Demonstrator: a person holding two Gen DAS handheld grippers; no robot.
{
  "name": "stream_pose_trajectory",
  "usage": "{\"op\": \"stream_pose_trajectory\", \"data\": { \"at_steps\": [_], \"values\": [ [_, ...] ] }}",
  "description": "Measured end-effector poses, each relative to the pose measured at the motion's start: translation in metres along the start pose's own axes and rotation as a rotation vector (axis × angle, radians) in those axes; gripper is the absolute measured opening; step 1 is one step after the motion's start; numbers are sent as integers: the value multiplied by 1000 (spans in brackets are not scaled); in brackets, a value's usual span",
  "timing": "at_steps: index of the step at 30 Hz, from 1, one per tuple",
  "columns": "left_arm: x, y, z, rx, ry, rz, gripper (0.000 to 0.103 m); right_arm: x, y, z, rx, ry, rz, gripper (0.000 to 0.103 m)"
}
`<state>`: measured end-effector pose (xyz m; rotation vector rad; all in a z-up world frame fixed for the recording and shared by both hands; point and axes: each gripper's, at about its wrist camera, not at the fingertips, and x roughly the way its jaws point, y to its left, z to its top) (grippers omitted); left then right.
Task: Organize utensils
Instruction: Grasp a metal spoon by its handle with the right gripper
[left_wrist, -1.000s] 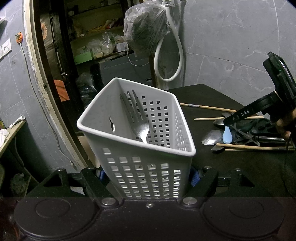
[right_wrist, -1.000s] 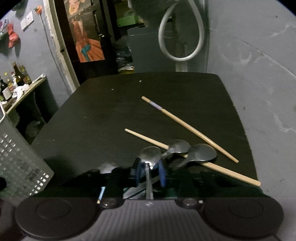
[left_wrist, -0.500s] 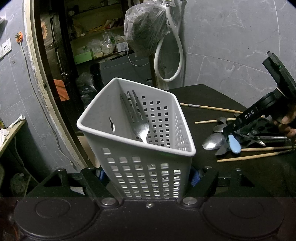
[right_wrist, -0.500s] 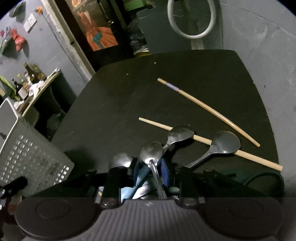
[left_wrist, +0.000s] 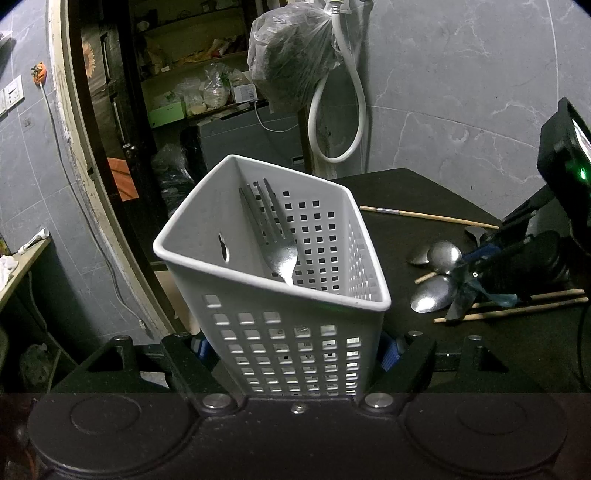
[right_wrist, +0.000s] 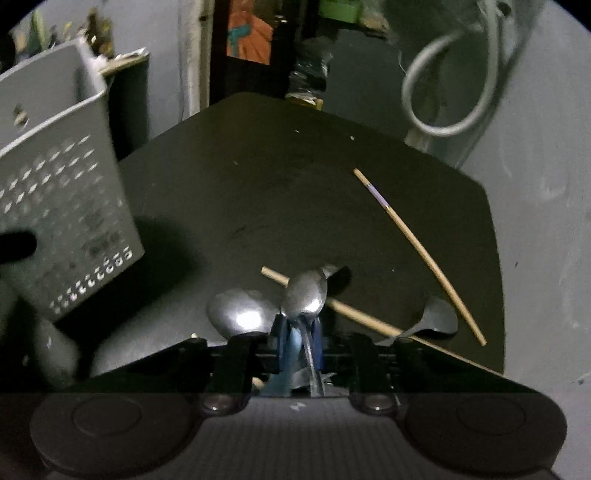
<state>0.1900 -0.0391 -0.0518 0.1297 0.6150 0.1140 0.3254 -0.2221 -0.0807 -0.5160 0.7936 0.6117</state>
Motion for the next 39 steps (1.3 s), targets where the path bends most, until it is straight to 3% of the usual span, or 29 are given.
{"op": "stream_pose_trajectory", "data": {
  "at_steps": [5,22,25,30,35,39],
  "values": [
    [1,0,0,-2,1,-1,80,-4,26,-5,-109,-22,-103,4],
    [2,1,0,-2,2,0,80,11,23,1,-73,-26,-87,4],
    [2,1,-1,-1,2,0,80,14,18,4,-45,-30,-85,10],
    [2,1,0,-2,2,0,80,18,-10,8,111,-31,11,12],
    [2,1,0,-2,3,-1,80,32,-56,10,353,-5,195,29],
    [3,0,-1,-4,3,-1,80,34,-75,8,401,17,207,33]
  ]
}}
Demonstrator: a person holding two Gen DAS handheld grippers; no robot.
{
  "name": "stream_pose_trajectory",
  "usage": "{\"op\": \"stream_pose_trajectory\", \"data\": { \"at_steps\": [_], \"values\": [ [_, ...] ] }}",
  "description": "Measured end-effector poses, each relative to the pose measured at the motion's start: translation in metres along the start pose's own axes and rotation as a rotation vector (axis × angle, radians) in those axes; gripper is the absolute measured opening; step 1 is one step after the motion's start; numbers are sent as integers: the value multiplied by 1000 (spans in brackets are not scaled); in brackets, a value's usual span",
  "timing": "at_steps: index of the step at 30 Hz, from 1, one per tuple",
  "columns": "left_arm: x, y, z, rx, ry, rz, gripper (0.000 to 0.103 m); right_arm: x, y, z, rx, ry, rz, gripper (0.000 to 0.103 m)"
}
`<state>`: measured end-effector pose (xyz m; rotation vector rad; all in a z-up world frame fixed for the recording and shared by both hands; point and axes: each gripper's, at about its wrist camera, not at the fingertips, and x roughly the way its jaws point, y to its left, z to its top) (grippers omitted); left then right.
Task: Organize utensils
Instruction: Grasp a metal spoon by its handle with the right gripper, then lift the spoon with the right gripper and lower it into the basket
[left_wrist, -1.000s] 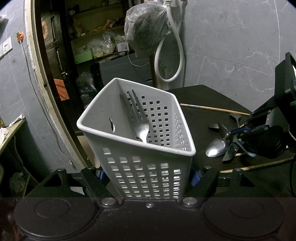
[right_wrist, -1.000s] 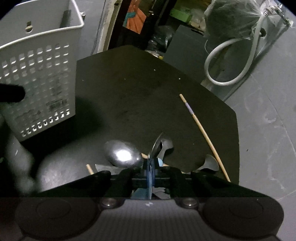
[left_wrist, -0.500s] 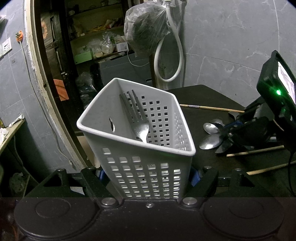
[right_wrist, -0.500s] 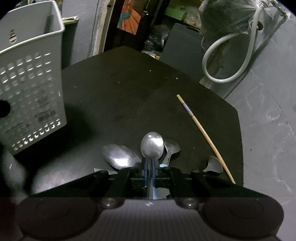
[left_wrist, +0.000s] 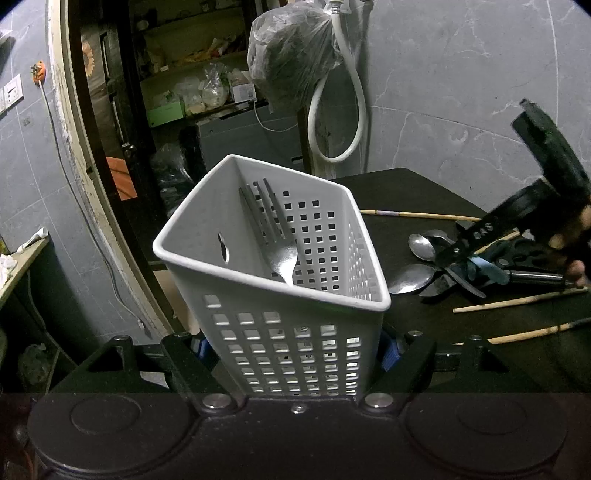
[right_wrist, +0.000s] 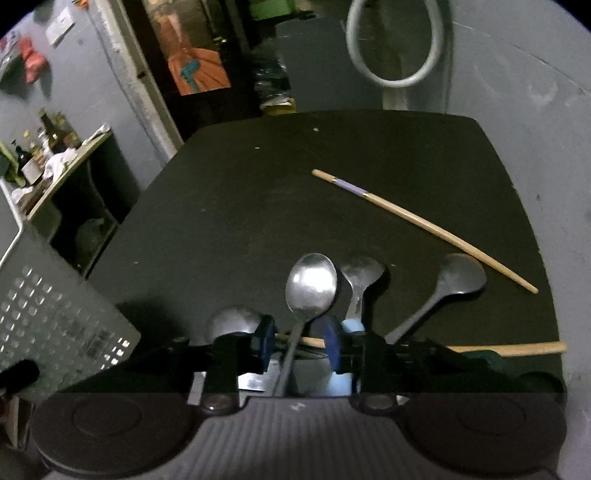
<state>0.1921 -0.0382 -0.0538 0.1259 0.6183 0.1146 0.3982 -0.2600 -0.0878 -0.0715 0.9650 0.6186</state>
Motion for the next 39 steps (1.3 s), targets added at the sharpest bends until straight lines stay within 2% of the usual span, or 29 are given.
{"op": "stream_pose_trajectory", "data": {
  "at_steps": [8,12,17,20,25,30,32,34,36,39],
  "values": [
    [1,1,1,1,2,-1,80,-23,6,-21,-4,15,55,33],
    [1,1,1,-2,2,-1,80,-26,14,-26,14,20,45,33],
    [1,1,1,0,2,-1,80,-33,16,-43,98,13,16,33],
    [1,1,1,2,2,0,80,-35,16,-58,131,13,30,33],
    [3,1,2,5,3,-1,80,-34,7,-68,235,-19,102,31],
    [3,1,2,5,3,-1,80,-35,-10,-73,413,-62,187,30],
    [3,1,2,4,3,-1,80,-33,-18,-75,478,-70,208,28],
    [2,1,3,6,3,-1,80,-30,-25,-79,547,-82,227,21],
    [3,1,3,5,3,-1,80,-27,-31,-82,598,-84,224,12],
    [3,1,3,6,3,-1,80,-24,-36,-86,640,-86,239,7]
  ]
}}
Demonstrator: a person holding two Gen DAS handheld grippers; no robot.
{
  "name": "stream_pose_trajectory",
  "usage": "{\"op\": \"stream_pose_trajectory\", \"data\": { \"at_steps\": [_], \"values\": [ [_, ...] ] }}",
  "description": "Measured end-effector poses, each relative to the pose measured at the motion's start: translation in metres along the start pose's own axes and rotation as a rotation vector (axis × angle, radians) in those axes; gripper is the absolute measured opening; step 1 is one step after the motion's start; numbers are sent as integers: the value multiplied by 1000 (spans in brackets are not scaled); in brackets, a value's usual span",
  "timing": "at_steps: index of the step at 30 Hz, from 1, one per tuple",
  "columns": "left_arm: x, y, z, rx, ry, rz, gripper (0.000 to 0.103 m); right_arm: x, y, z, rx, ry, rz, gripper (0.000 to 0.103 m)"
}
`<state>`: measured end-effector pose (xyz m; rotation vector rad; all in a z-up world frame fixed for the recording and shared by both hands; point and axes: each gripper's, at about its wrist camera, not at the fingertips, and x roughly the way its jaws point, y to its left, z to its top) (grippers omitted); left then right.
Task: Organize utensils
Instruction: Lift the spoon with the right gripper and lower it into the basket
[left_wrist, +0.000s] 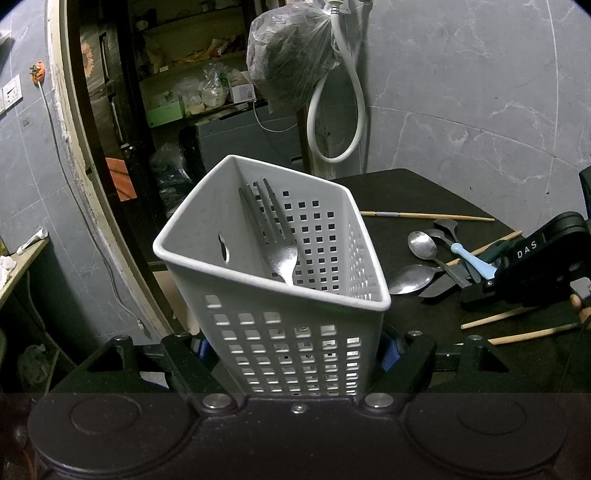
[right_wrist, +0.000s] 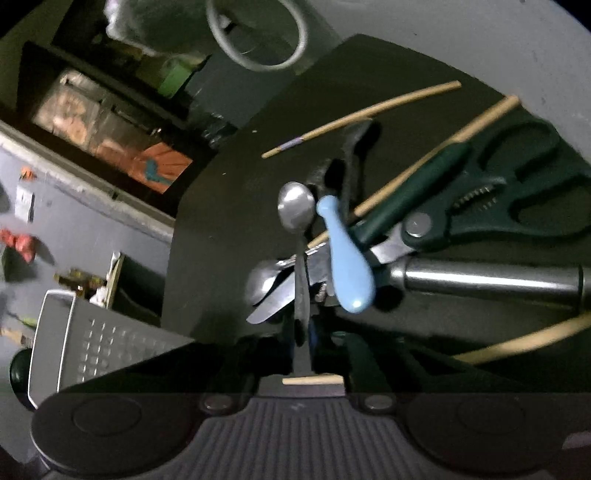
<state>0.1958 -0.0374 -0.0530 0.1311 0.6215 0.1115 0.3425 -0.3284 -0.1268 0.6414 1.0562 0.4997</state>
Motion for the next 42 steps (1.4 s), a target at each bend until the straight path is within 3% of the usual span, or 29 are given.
{"op": "stream_pose_trajectory", "data": {
  "at_steps": [5,16,26,31,36,42],
  "values": [
    [0,0,0,0,-1,0,80,2,-4,-3,12,-30,20,1],
    [-1,-2,1,4,-6,-7,80,-45,61,-15,-279,-152,-79,0],
    [-1,-2,0,7,-10,-8,80,-80,100,-26,-423,-287,-128,0],
    [-1,-2,0,8,-10,-9,80,-105,126,-24,-475,-327,-82,0],
    [-1,-1,0,7,-10,-9,80,-141,175,-32,-649,-380,4,0],
    [-1,-2,0,6,-10,-9,80,-154,220,-51,-837,-341,71,0]
  ]
}}
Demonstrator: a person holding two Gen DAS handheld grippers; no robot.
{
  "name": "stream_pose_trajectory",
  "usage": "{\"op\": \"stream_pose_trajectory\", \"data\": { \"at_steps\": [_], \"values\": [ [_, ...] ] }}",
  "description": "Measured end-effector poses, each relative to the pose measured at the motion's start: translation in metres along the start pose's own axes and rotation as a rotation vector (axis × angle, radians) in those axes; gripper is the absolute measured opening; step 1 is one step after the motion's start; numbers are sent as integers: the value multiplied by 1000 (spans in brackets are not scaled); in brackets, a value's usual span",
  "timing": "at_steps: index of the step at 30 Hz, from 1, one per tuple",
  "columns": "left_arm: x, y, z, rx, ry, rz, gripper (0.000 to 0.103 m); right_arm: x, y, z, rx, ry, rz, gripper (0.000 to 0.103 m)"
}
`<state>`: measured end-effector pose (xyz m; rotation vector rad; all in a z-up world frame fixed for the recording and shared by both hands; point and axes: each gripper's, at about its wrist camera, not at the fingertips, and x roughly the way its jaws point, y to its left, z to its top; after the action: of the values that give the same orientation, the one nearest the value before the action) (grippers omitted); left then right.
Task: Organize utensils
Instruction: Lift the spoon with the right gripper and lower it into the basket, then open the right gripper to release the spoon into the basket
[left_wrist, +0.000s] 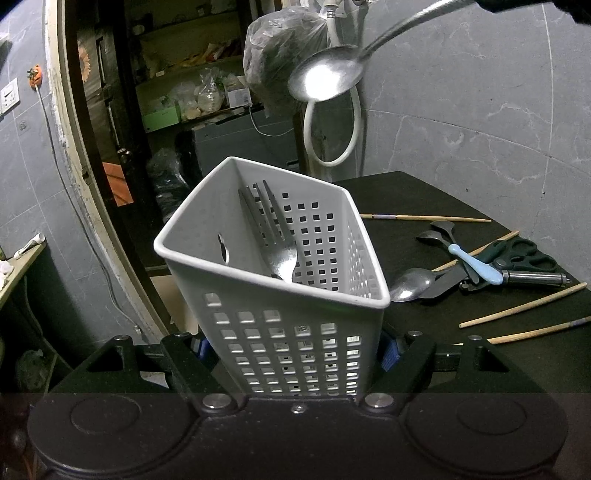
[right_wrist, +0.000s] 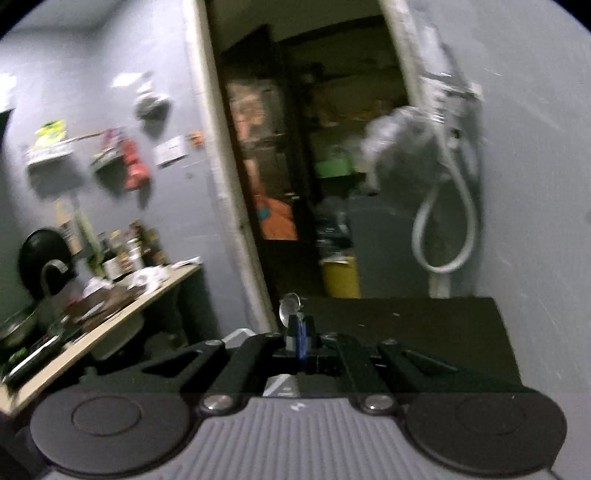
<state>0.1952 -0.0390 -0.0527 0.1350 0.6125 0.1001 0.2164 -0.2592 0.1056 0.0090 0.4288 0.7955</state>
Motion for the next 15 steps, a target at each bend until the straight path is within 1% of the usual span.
{"op": "stream_pose_trajectory", "data": {
  "at_steps": [3,6,9,15],
  "values": [
    [0,0,0,1,-1,0,80,6,26,4,-106,40,22,0],
    [0,-1,0,2,-2,1,80,16,50,3,-204,91,22,0],
    [0,-1,0,2,-2,0,80,29,62,-5,-246,128,43,0],
    [0,-1,1,2,-2,0,80,46,83,-12,-291,135,68,0]
  ]
}}
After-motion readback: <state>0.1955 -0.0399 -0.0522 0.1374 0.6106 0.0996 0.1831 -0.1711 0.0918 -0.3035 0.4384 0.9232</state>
